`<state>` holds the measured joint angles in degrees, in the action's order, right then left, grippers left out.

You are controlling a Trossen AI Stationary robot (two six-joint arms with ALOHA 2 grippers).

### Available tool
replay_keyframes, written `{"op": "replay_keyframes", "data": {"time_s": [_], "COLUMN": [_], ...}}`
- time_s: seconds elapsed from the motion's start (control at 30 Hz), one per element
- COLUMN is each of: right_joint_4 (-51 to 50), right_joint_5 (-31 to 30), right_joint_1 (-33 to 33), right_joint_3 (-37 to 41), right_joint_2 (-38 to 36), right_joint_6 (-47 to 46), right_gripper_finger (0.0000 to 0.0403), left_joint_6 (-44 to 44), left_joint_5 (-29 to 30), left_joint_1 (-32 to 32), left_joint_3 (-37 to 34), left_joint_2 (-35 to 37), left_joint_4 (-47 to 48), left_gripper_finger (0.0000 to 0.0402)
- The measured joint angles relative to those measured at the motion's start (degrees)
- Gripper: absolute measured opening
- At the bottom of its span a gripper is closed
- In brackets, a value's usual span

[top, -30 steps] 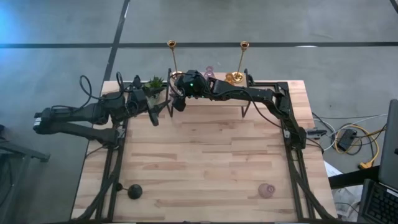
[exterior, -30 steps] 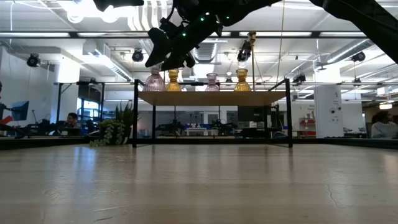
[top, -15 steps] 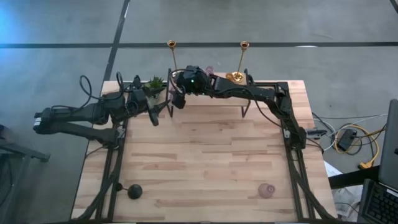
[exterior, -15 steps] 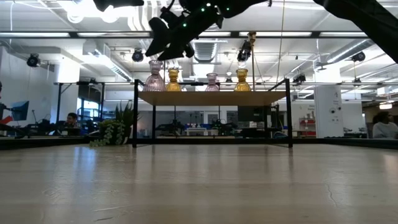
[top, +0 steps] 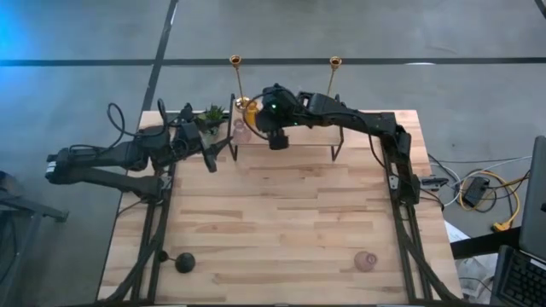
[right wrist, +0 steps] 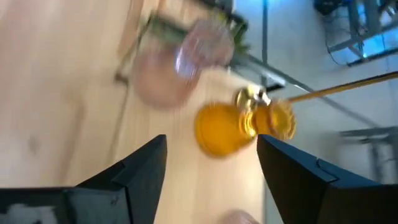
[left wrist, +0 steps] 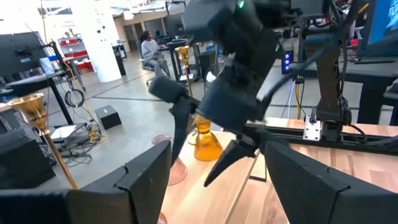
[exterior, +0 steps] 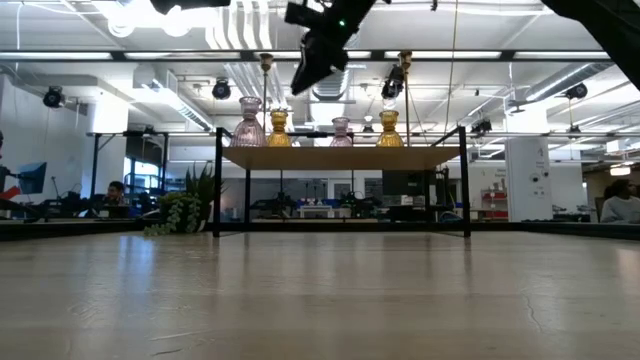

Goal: Pick & Place candle stick holders
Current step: Adjust the left orange candle holder on the shelf

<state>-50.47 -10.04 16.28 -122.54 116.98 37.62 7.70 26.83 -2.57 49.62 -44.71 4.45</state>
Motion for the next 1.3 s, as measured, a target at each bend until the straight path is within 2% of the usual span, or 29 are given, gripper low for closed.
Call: {"op": "replay_keyframes", "data": {"time_s": [0.13, 0.27, 0.53, 0.87, 1.3], "right_joint_4": [0.22, 4.17, 8.65, 9.10, 10.64], "right_joint_5": [-2.27, -3.29, -3.37, -3.11, -1.73], "right_joint_1": [0.30, 0.44, 1.84, 3.41, 4.70], "right_joint_3": [0.04, 0.04, 0.04, 0.08, 0.00], "right_joint_2": [0.34, 0.60, 1.01, 4.29, 6.02], "right_joint_6": [7.64, 11.49, 15.05, 19.57, 20.88], "right_gripper_finger": [0.0230, 0.0222, 0.0219, 0.0219, 0.0219], "left_joint_6": [0.77, 0.93, 1.65, 1.65, 1.73], "left_joint_5": [0.00, 0.00, 0.02, 0.04, 0.04], "left_joint_1": [0.00, -0.02, -0.04, -0.04, -0.04], "left_joint_3": [0.01, 0.01, -0.02, -0.04, -0.14], "left_joint_2": [0.02, 0.02, 0.02, -0.02, -0.04], "left_joint_4": [-0.42, -0.42, -0.57, -0.57, -0.55], "left_gripper_finger": [0.0263, 0.0263, 0.0263, 0.0263, 0.0263]}}
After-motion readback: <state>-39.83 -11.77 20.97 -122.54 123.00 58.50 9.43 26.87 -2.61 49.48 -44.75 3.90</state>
